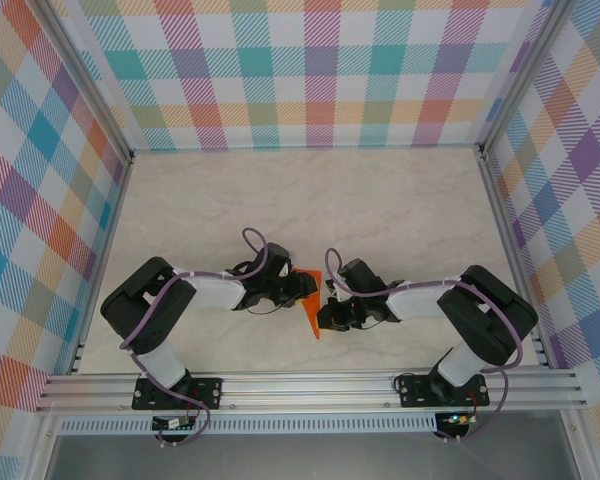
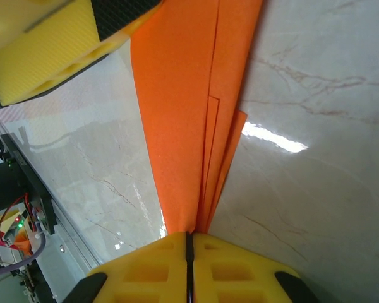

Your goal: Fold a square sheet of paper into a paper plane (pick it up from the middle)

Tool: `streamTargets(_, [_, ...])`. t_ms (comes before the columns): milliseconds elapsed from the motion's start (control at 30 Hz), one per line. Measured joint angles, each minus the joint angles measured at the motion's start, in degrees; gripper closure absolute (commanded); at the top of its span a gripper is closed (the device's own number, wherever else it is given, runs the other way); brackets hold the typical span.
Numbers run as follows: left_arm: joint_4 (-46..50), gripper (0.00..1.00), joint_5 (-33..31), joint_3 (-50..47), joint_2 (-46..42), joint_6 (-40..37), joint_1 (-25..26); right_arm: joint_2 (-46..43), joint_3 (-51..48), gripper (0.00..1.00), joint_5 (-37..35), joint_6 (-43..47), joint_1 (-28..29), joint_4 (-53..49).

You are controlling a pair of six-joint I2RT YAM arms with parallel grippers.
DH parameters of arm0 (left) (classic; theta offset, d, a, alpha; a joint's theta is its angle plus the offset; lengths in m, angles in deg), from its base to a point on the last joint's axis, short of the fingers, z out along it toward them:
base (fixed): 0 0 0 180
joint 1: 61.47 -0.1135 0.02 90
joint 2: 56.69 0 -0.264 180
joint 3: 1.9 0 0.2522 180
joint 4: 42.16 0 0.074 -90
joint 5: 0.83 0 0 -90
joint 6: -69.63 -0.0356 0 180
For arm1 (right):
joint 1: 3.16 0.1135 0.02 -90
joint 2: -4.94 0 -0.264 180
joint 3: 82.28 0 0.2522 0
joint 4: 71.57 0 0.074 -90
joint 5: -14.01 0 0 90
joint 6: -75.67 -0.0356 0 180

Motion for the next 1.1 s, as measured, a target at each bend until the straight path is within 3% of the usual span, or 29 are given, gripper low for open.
streamTargets(133, [0.44,0.61,-0.02,0.15,0.0,-0.02,0.0,-4.98,-0.87,0.8,-3.15,-0.42,0.15,-4.37])
streamTargets(367, [0.85,0.61,0.0,0.37,0.04,-0.02,0.0,-13.14,-1.86,0.85,-4.87,-3.85,0.09,-1.64])
streamTargets(767, [1.03,0.61,0.0,0.68,0.31,-0.04,0.0,1.51,-2.27,0.91,0.79,-11.58,0.09,13.88])
streamTargets(1100, [1.05,0.61,0.0,0.7,0.33,-0.04,0.0,2.21,-4.66,0.9,2.64,-8.55,0.15,15.32])
